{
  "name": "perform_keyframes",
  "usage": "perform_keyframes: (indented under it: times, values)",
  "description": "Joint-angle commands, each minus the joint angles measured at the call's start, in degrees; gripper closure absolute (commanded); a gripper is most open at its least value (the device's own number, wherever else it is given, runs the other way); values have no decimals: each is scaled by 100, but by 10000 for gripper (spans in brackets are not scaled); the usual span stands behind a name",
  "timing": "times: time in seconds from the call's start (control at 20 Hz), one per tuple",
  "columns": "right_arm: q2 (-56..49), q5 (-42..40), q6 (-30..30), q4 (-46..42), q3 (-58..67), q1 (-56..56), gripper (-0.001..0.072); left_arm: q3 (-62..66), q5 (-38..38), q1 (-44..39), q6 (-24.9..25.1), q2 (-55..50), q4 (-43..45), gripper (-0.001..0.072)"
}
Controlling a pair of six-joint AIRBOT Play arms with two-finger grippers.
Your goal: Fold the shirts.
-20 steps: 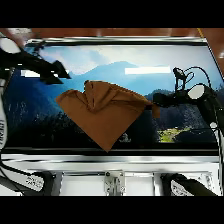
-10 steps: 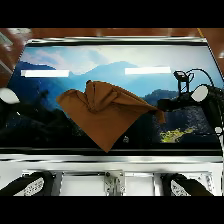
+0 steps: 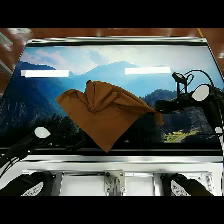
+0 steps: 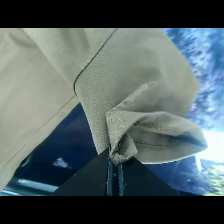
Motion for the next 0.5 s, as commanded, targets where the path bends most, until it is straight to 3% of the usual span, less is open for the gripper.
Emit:
perform_keyframes:
  times: [0.0,0.3,0.45]
  values:
    - [4,238,50,144,-2,2,659,-120,1198,-1019,-4,-398,-638,1]
    - [4,382,50,142,-2,2,658,258,1934,-1213,328,-984,-1434,6]
    - [7,387,52,144,-2,2,658,789,2028,-1438,321,-1499,-1475,97]
